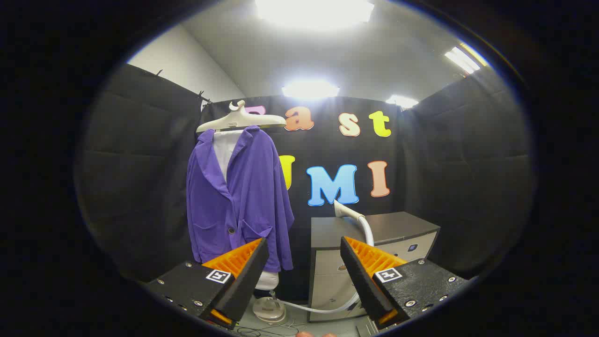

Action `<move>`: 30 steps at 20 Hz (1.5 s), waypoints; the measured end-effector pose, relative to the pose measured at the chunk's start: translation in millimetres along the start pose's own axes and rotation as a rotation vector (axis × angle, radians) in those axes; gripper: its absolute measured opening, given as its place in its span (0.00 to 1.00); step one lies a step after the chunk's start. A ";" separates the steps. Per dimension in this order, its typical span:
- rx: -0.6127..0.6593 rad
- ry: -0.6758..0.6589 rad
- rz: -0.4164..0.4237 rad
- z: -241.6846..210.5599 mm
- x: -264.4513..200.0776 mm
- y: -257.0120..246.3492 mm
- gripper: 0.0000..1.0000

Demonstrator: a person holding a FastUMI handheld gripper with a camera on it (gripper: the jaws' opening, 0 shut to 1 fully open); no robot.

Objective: Iron the clothes twice with a garment steamer, once on the left side and once on the right side.

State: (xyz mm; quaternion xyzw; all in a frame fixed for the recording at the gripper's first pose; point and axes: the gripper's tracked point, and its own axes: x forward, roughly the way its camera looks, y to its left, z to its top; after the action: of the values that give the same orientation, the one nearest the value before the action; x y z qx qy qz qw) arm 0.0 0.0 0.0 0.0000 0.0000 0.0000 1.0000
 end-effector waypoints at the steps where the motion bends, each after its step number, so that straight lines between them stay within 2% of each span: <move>1: -0.003 -0.003 -0.002 -0.6 -0.3 -0.5 0.95; 18: 0.033 -0.007 -0.018 12.4 14.6 -11.9 0.95; 25: 0.019 0.028 -0.018 12.5 35.6 -17.6 0.95; 30: 0.043 0.040 -0.056 7.1 73.1 -49.0 0.95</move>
State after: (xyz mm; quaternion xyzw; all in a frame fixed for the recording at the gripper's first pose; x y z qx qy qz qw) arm 73.1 -49.0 7.1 0.0215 0.0201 -0.0281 0.9992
